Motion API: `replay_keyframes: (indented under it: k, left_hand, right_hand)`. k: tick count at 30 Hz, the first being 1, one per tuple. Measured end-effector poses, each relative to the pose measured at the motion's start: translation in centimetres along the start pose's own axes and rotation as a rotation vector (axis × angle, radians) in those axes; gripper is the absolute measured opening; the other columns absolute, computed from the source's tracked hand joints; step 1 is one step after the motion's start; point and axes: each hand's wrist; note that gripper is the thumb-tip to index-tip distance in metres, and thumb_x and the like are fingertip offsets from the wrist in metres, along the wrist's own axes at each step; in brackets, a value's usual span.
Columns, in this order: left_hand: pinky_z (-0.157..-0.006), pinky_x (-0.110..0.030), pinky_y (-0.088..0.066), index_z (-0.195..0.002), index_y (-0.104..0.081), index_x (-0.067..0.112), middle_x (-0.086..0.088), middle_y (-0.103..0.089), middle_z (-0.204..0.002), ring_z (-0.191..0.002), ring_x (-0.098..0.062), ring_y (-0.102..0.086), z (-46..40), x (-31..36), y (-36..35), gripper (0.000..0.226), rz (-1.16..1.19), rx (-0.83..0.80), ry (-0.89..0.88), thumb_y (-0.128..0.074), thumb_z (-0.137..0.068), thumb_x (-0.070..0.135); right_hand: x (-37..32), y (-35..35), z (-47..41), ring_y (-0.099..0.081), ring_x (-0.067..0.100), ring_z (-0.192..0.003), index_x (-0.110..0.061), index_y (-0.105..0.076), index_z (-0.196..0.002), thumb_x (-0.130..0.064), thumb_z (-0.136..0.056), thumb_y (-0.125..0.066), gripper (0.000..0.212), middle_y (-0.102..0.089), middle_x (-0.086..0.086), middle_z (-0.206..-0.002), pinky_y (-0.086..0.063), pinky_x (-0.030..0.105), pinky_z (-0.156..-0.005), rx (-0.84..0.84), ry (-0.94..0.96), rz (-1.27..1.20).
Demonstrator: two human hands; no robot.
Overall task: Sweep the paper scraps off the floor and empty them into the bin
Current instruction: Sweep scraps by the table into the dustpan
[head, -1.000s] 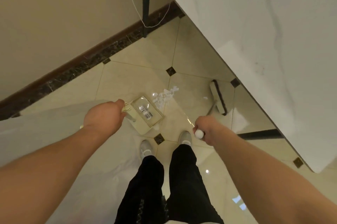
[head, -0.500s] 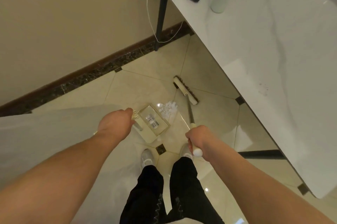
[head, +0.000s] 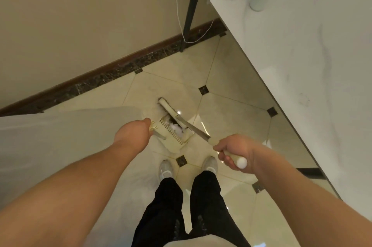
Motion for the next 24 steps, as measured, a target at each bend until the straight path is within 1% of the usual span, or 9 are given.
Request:
replay_keyframes:
  k: [5, 8, 10, 12, 14, 17, 19, 21, 24]
  left_hand:
    - [-0.065, -0.033, -0.04, -0.111, -0.055, 0.013, -0.012, -0.067, -0.102, -0.091, -0.032, -0.063, 0.0, -0.4, -0.2, 0.027, 0.005, -0.006, 0.002, -0.049, -0.102, 0.038]
    - [-0.066, -0.033, -0.039, -0.112, -0.055, 0.013, -0.012, -0.067, -0.103, -0.092, -0.032, -0.064, 0.0, -0.2, -0.4, 0.029, -0.005, -0.019, -0.001, -0.048, -0.102, 0.039]
    - [-0.066, -0.033, -0.039, -0.113, -0.055, 0.012, -0.013, -0.066, -0.104, -0.093, -0.033, -0.064, -0.1, -0.3, -0.5, 0.029, -0.007, -0.023, -0.003, -0.048, -0.102, 0.039]
    - [-0.067, -0.033, -0.039, -0.114, -0.054, 0.012, -0.013, -0.066, -0.105, -0.094, -0.033, -0.063, -0.3, -0.7, -0.5, 0.029, -0.003, -0.03, 0.001, -0.049, -0.102, 0.038]
    - [-0.067, -0.034, -0.04, -0.113, -0.054, 0.013, -0.013, -0.066, -0.104, -0.094, -0.033, -0.063, -0.4, -0.9, -0.5, 0.029, -0.003, -0.029, -0.003, -0.05, -0.102, 0.039]
    - [-0.067, -0.035, -0.042, -0.113, -0.054, 0.013, -0.013, -0.065, -0.103, -0.093, -0.033, -0.063, -0.4, -1.2, -0.2, 0.03, -0.012, -0.041, -0.024, -0.051, -0.101, 0.041]
    - [-0.07, -0.035, -0.044, -0.114, -0.054, 0.014, -0.013, -0.065, -0.107, -0.096, -0.033, -0.063, -0.3, -1.5, 0.0, 0.031, -0.015, -0.048, -0.032, -0.051, -0.101, 0.042]
    - [-0.071, -0.035, -0.044, -0.115, -0.055, 0.015, -0.013, -0.066, -0.109, -0.099, -0.033, -0.064, 0.0, -1.9, 0.4, 0.032, -0.011, -0.046, -0.028, -0.051, -0.101, 0.043]
    - [-0.072, -0.035, -0.047, -0.116, -0.055, 0.017, -0.01, -0.066, -0.107, -0.098, -0.031, -0.064, 0.6, -2.5, 1.3, 0.03, -0.02, -0.014, -0.037, -0.049, -0.101, 0.042]
  right_hand:
    - [0.3, -0.4, 1.6, -0.045, 0.013, -0.042, -0.003, -0.06, -0.107, -0.007, -0.093, -0.062, 0.015, -0.055, 0.011, -0.066, -0.04, 0.018, -0.039, 0.039, 0.08, 0.068]
    - [0.4, -1.2, -0.7, -0.048, 0.016, -0.045, -0.003, -0.059, -0.103, -0.004, -0.094, -0.058, 0.01, -0.056, 0.014, -0.069, -0.042, 0.023, -0.043, 0.129, 0.117, 0.2]
    - [1.1, -2.2, -2.6, -0.051, 0.019, -0.049, 0.0, -0.058, -0.103, -0.004, -0.093, -0.056, 0.011, -0.058, 0.015, -0.073, -0.045, 0.027, -0.048, 0.158, 0.092, 0.261]
    - [2.0, -3.1, -3.9, -0.053, 0.019, -0.05, 0.001, -0.059, -0.107, -0.004, -0.093, -0.057, 0.015, -0.059, 0.015, -0.075, -0.046, 0.026, -0.049, 0.132, 0.031, 0.219]
    - [2.6, -3.0, -3.6, -0.053, 0.016, -0.047, 0.0, -0.059, -0.112, -0.005, -0.093, -0.06, 0.02, -0.059, 0.013, -0.073, -0.046, 0.023, -0.045, 0.091, -0.005, 0.108]
    - [3.0, -0.8, -1.7, -0.045, 0.011, -0.04, -0.002, -0.054, -0.119, -0.008, -0.094, -0.06, 0.027, -0.054, 0.009, -0.063, -0.041, 0.018, -0.037, 0.031, -0.022, -0.09]
    - [3.1, 0.8, 0.1, -0.041, 0.009, -0.039, -0.006, -0.053, -0.123, -0.01, -0.094, -0.06, 0.029, -0.051, 0.006, -0.062, -0.038, 0.016, -0.034, 0.007, -0.025, -0.178]
    - [3.3, 1.7, 1.6, -0.041, 0.009, -0.041, -0.008, -0.051, -0.125, -0.01, -0.094, -0.061, 0.032, -0.052, 0.007, -0.063, -0.038, 0.016, -0.035, 0.032, 0.02, -0.157]
    - [3.6, 1.4, 2.7, -0.044, 0.012, -0.045, -0.014, -0.053, -0.125, -0.008, -0.093, -0.061, 0.034, -0.055, 0.01, -0.068, -0.04, 0.022, -0.041, 0.123, 0.103, -0.009]
Point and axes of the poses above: each hand's wrist, its own z-axis away from the middle knuckle, its own y-axis out of the back of the hand, x = y × z
